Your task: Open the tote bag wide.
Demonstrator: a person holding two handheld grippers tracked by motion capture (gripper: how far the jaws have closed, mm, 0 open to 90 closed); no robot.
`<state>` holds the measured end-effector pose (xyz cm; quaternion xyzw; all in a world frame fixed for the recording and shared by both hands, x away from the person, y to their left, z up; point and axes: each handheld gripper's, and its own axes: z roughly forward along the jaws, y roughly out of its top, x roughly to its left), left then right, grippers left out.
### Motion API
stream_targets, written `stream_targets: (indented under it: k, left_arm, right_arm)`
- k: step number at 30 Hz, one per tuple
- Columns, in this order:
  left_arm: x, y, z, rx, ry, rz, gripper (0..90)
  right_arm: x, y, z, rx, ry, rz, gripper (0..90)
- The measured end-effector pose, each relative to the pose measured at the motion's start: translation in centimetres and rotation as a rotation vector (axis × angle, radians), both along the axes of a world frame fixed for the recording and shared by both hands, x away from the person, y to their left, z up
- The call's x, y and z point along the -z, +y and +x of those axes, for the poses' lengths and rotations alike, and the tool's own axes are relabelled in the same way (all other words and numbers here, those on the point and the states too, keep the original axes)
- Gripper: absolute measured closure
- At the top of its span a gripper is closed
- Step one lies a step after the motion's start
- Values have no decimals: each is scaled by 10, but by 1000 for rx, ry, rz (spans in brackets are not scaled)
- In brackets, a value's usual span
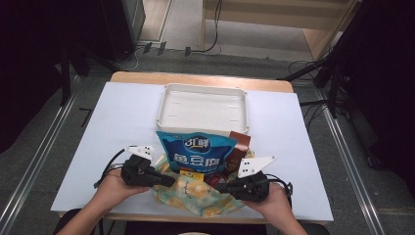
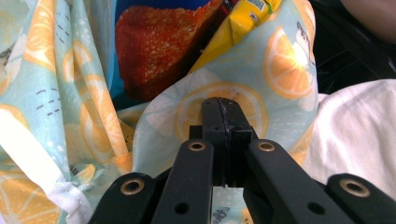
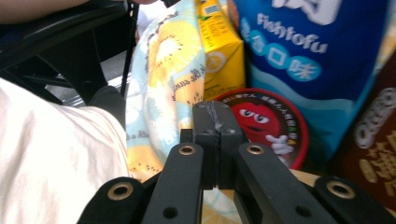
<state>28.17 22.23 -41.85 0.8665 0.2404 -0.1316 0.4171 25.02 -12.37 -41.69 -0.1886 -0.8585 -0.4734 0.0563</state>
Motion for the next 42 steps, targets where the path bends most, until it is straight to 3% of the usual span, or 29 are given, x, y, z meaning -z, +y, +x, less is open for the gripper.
stream_targets:
  k: [8, 14, 20, 23, 27, 32, 37, 42]
  left_arm:
    - [-20, 0, 10, -50, -73, -27, 900]
    - [-16, -9, 13, -54, -109, -15, 900]
    - [-14, -9, 17, -62, -115, -9, 900]
    - [-10, -9, 20, -59, -87, -3, 900]
    - [-5, -10, 21, -1, -8, -5, 894]
    - [-2, -4, 8, 39, 12, 7, 897]
    - [15, -4, 1, 60, 62, 35, 895]
    - [25, -4, 1, 61, 69, 66, 892]
  right_arm:
    - [1, 4, -3, -17, 1, -6, 900]
    - [2, 5, -4, -25, 5, -7, 900]
    - [1, 6, -5, -31, 7, -5, 900]
    - [2, 7, -5, -36, 8, -7, 900]
    - [3, 8, -7, -47, 18, -11, 900]
    - [5, 5, -9, -51, 16, 2, 900]
    - [13, 2, -12, -75, 17, -9, 900]
    - [20, -4, -16, -104, -30, -28, 900]
